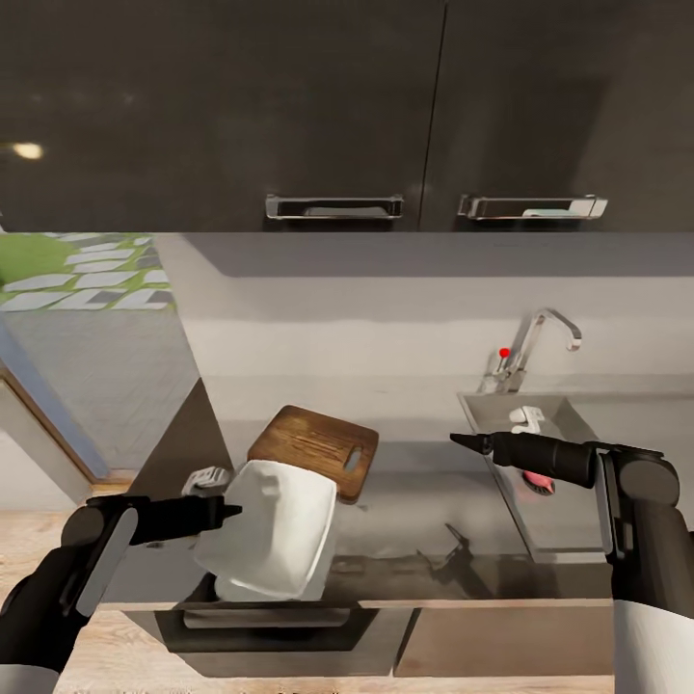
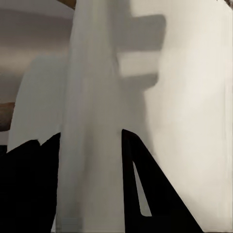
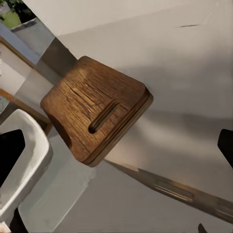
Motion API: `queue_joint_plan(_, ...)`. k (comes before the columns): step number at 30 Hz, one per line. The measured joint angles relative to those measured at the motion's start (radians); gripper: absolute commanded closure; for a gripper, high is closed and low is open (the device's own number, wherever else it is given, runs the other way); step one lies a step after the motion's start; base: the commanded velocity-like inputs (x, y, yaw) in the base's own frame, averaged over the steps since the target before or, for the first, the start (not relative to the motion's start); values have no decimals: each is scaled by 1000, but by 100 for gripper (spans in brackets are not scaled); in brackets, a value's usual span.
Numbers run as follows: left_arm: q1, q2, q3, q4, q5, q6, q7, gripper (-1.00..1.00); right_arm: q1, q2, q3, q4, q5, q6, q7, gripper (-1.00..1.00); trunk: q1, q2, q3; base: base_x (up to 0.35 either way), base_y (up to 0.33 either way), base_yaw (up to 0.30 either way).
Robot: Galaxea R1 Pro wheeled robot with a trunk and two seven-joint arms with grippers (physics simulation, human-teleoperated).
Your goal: In the kitchen, take the Vidalia onion out of the sink, dice it on the chopping board with the paring knife, put the diced onion into the bowl on the countertop, then place both the paring knife and the chopping board into the sink.
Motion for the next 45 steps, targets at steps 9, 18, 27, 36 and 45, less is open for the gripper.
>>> queue_joint_plan(9, 0, 123, 196, 31, 160, 3, -128, 100, 0, 6, 1, 0, 14, 12, 1, -100, 0, 0, 5, -18, 2, 71)
queue_joint_plan(18, 0, 158, 196, 70, 164, 4, -128, 100, 0, 7, 2, 0, 16, 18, 1, -100, 0, 0, 5, 0, 0, 1)
queue_joint_plan(27, 0, 170, 198, 84, 163, 5, -128, 100, 0, 8, 3, 0, 16, 18, 0, -100, 0, 0, 5, 0, 1, 0)
queue_joint_plan(36, 0, 179, 190, 115, 161, 5, -128, 100, 0, 7, 2, 0, 14, 18, 0, -100, 0, 0, 6, 0, 161, -49)
queue_joint_plan(45, 0, 177, 191, 119, 162, 5, -126, 100, 0, 6, 2, 0, 14, 18, 0, -100, 0, 0, 10, 33, 21, -138)
